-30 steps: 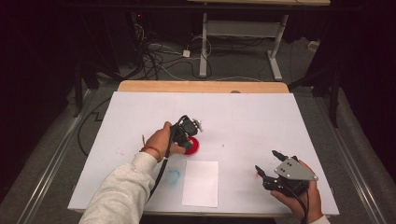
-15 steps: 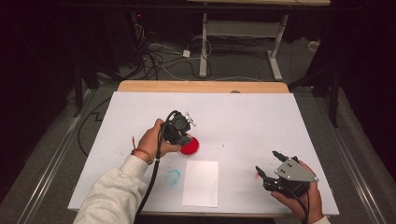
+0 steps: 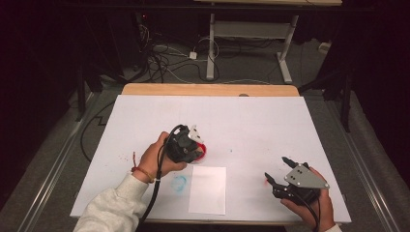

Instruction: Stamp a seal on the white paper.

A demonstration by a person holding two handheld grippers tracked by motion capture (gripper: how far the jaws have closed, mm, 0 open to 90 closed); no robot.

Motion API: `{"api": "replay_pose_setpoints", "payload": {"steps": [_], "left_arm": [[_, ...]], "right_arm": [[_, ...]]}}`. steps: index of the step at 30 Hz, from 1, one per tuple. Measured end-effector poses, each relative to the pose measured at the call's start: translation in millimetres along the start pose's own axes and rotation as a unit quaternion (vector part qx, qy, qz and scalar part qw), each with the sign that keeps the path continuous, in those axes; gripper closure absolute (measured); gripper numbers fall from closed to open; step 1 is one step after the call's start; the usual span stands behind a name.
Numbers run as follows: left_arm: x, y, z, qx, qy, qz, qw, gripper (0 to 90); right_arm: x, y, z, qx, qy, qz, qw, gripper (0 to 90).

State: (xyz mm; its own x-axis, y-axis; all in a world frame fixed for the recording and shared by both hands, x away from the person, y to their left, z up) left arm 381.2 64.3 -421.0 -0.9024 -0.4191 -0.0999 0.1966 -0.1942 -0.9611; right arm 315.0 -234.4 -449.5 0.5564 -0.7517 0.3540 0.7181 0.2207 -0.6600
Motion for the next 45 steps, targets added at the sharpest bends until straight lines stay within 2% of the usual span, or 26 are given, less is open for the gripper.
{"api": "replay_pose_setpoints", "payload": {"steps": [5, 7, 15, 17, 18, 20, 22, 25, 32, 34, 35, 39, 41, 45], "left_arm": [[14.6, 0.2, -3.2, 0.001, 0.014, -0.002, 0.9999, 73.4], [21.1, 1.1, -4.1, 0.000, 0.026, -0.010, 0.9996, 73.4], [41.5, 10.8, -4.8, -0.021, 0.059, -0.020, 0.9978, 73.5], [45.3, 14.7, -5.3, -0.026, 0.066, -0.030, 0.9970, 73.4], [46.5, 16.5, -5.5, -0.026, 0.066, -0.027, 0.9971, 73.4], [49.7, 20.5, -5.9, -0.026, 0.069, -0.038, 0.9965, 73.4], [51.8, 25.3, -6.3, -0.030, 0.068, -0.036, 0.9965, 73.4], [54.6, 32.0, -7.5, -0.034, 0.071, -0.045, 0.9959, 73.4], [62.9, 45.8, -10.1, -0.054, 0.081, -0.062, 0.9933, 73.4], [65.2, 47.9, -10.3, -0.059, 0.089, -0.069, 0.9919, 73.4], [66.1, 49.3, -10.0, -0.063, 0.088, -0.066, 0.9920, 73.4], [69.2, 55.4, -10.1, -0.076, 0.088, -0.073, 0.9905, 73.4], [69.5, 60.4, -10.4, -0.089, 0.087, -0.067, 0.9900, 73.4], [69.9, 61.8, -9.3, -0.091, 0.084, -0.067, 0.9901, 73.4]], "right_arm": [[-2.0, -0.3, 0.6, -0.001, -0.005, -0.001, 1.0000, 28.3], [-1.9, -0.3, 0.8, -0.001, -0.004, -0.002, 1.0000, 28.3], [-3.4, 1.4, 0.3, -0.005, -0.006, 0.001, 1.0000, 28.3], [-3.6, 1.2, 0.4, -0.005, -0.007, 0.000, 1.0000, 28.3], [-3.7, 1.3, 0.4, -0.005, -0.007, 0.001, 1.0000, 28.3], [-3.9, 1.1, 0.2, -0.006, -0.007, 0.000, 1.0000, 28.3], [-3.9, 1.3, 0.2, -0.005, -0.007, 0.002, 1.0000, 28.3], [-4.1, 1.5, 0.2, -0.006, -0.008, 0.002, 1.0000, 28.3], [-4.8, 2.2, -0.1, -0.008, -0.008, 0.002, 0.9999, 28.3], [-4.8, 2.3, -0.1, -0.008, -0.009, 0.001, 0.9999, 28.4], [-4.8, 2.3, -0.1, -0.008, -0.009, 0.002, 0.9999, 28.4], [-4.6, 2.5, -0.5, -0.009, -0.008, 0.001, 0.9999, 27.9], [-3.7, 2.3, -0.5, -0.008, -0.009, -0.002, 0.9999, 27.8], [-3.6, 2.5, -0.8, -0.008, -0.009, -0.001, 0.9999, 27.8]]}}
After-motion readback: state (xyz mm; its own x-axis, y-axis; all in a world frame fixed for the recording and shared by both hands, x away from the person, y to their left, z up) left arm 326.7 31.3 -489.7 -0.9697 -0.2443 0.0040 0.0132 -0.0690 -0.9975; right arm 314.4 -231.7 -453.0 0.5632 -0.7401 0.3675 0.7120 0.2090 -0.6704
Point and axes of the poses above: each handheld gripper's, and its own axes: y roughly forward along the jaws, z roughly out of its top, x roughly to its right, the point moved 5 cm from there along y, roughly forward along the jaws, and after that the axes turned 15 degrees about -x, right-handed, at the moved point
